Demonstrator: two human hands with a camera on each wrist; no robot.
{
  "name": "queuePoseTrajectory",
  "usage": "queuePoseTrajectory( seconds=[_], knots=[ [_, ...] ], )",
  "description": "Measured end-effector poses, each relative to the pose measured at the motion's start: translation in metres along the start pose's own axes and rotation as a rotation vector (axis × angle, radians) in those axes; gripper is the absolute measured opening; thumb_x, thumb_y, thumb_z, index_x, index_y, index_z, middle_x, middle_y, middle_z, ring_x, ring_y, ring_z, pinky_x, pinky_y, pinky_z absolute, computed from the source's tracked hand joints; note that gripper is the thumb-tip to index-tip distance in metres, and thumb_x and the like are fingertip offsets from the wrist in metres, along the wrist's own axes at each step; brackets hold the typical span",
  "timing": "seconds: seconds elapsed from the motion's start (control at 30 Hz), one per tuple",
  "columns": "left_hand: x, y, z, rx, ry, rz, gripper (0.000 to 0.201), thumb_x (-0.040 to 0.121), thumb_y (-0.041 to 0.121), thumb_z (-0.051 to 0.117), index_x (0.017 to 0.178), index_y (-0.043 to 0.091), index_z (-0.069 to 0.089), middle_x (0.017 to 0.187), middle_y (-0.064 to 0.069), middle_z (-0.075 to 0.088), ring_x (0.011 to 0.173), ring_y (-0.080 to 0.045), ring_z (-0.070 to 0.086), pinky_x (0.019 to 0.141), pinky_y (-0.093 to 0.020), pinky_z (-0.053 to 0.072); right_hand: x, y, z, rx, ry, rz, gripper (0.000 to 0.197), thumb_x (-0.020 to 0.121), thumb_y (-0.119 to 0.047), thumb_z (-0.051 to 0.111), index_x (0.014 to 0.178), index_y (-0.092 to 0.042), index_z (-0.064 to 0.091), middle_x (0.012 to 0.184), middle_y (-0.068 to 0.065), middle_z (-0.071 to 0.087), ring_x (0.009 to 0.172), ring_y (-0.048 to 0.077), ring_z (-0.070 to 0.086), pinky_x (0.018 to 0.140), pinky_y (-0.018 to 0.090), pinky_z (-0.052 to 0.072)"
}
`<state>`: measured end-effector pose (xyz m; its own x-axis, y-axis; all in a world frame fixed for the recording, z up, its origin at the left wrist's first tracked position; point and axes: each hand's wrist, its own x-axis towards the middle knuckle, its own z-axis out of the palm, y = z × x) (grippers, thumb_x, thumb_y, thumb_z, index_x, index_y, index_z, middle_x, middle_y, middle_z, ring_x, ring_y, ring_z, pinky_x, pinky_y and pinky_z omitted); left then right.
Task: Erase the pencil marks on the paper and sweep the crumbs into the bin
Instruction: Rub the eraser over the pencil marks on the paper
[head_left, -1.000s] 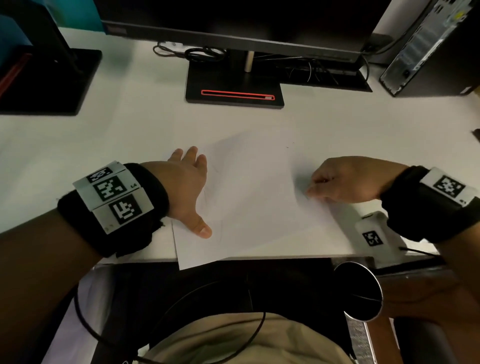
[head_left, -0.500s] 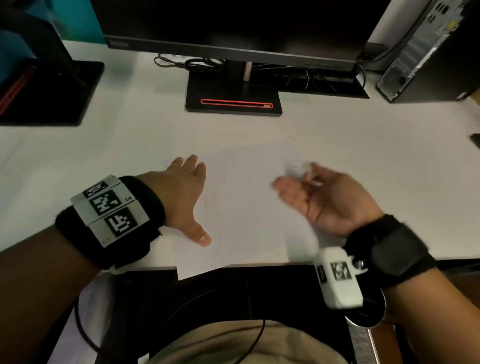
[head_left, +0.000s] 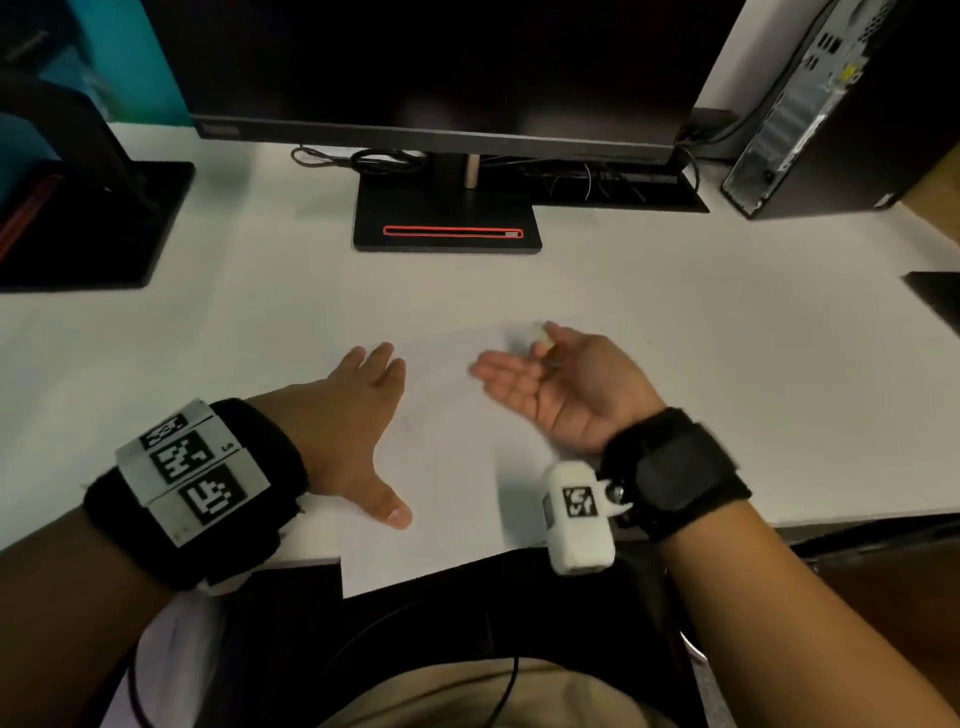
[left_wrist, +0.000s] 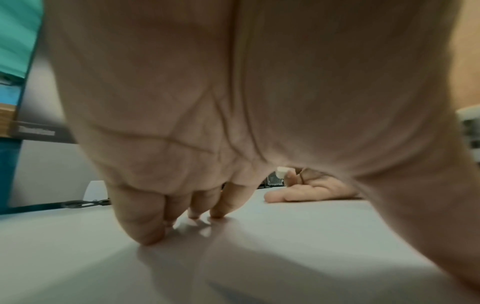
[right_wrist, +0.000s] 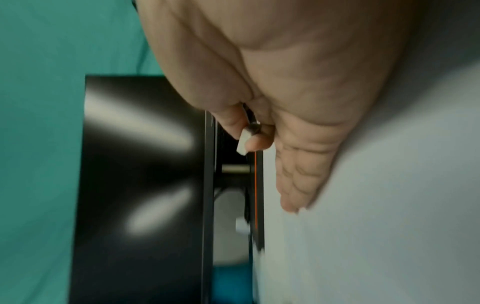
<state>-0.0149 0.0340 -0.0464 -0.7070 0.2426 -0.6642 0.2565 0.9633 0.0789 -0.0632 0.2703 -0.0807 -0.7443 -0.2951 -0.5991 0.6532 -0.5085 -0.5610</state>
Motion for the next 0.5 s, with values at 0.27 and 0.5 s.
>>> queuePoseTrajectory(
  seconds=[0.27, 0.5],
  knots=[
    [-0.002, -0.01, 0.003, -0.002, 0.011, -0.002, 0.154, 0.056, 0.079, 0.074, 0.151, 0.011, -0.026, 0.156, -0.002, -0.038, 0.146, -0.02, -0.028, 0.121, -0.046, 0.016, -0.028, -0.049, -0.02, 0.225, 0.135, -0.288, 0.037, 0.106, -0.028, 0.049, 0.073, -0.011, 0.051, 0.122, 0.026, 0.071, 0.113, 0.043, 0.072, 0.099, 0.044, 0.058],
    [-0.008, -0.03, 0.01, -0.044, 0.015, -0.026, 0.156, 0.052, 0.079, 0.076, 0.151, 0.017, -0.028, 0.154, 0.006, -0.039, 0.144, -0.012, -0.03, 0.122, -0.043, 0.012, -0.034, 0.013, -0.016, -0.108, -0.06, 0.134, 0.051, 0.106, -0.03, 0.046, 0.064, -0.007, 0.063, 0.117, 0.031, 0.072, 0.104, 0.041, 0.074, 0.095, 0.048, 0.055]
  ],
)
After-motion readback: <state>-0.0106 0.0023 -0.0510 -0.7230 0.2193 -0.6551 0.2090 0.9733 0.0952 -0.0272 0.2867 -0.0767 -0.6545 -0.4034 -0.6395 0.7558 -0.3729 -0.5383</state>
